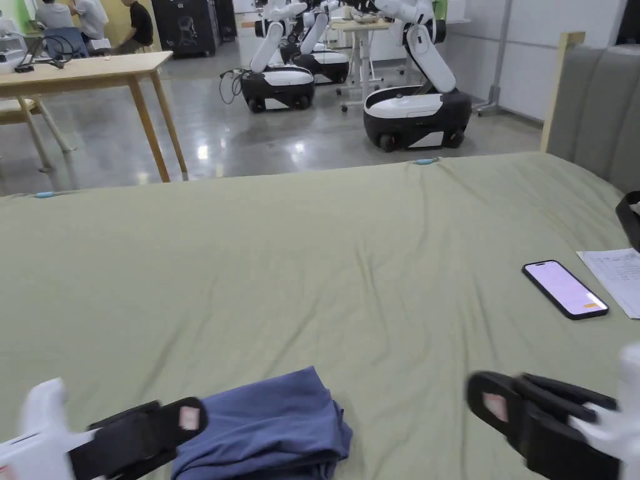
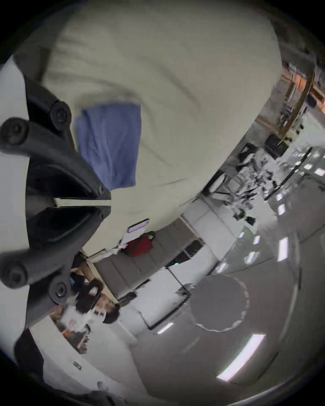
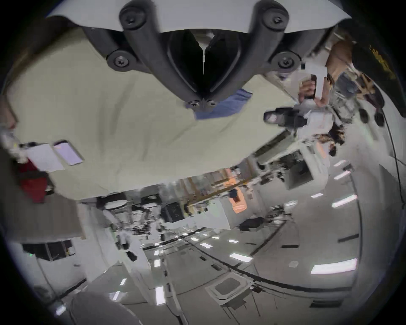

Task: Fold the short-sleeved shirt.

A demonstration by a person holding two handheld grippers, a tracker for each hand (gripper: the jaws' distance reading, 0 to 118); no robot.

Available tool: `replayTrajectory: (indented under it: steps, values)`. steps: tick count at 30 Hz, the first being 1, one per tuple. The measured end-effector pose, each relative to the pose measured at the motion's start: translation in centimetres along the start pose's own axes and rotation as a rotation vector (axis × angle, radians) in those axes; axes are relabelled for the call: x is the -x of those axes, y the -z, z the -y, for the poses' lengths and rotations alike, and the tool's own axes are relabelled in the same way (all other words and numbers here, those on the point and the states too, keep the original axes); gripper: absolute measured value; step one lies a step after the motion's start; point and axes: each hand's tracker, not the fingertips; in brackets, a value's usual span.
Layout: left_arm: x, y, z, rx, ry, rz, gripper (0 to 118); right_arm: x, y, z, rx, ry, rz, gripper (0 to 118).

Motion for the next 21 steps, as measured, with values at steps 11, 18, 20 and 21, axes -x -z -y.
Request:
replayTrajectory:
  steps: [11, 18, 20, 21]
  values:
    - [3.0, -9.5, 3.2, -0.143, -0.025, -0.218, 5, -4.0, 22.8, 6.3, 0.399, 0.170, -0.124, 0]
    - [3.9, -4.5, 1.9, -0.104, -0.054, -0.190, 9, -4.9, 23.7, 7.8, 0.450, 0.226, -0.083, 0]
    - [4.3, -1.8, 1.2, -0.052, -0.076, -0.190, 67, -4.8, 23.7, 7.9, 0.445, 0.230, -0.079, 0]
    - [4.6, -0.2, 1.0, -0.006, -0.094, -0.190, 107, -4.8, 23.7, 8.0, 0.439, 0.235, -0.078, 0]
